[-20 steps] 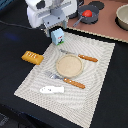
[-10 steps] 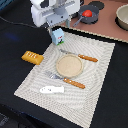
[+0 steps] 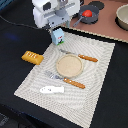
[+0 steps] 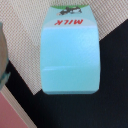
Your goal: Interact with the objects in diverse but meaningful ways.
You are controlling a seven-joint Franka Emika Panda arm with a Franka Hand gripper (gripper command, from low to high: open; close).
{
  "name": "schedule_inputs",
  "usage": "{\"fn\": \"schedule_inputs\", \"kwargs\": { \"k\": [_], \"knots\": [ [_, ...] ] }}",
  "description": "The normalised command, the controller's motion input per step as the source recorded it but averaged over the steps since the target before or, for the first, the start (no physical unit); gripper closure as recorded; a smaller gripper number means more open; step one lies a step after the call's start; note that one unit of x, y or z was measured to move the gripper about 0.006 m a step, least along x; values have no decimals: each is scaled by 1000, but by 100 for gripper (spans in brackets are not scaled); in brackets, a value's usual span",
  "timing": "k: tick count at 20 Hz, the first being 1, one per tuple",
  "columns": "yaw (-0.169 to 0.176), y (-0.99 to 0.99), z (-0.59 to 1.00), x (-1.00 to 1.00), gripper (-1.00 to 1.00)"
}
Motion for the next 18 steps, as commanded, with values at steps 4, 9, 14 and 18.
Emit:
{"fn": "schedule_inputs", "kwargs": {
  "k": [4, 9, 14, 18],
  "knots": [
    [0, 159, -216, 0, -100],
    [0, 151, -205, 0, -100],
    [0, 185, -193, 0, -100],
    [0, 181, -204, 0, -100]
  ]
}}
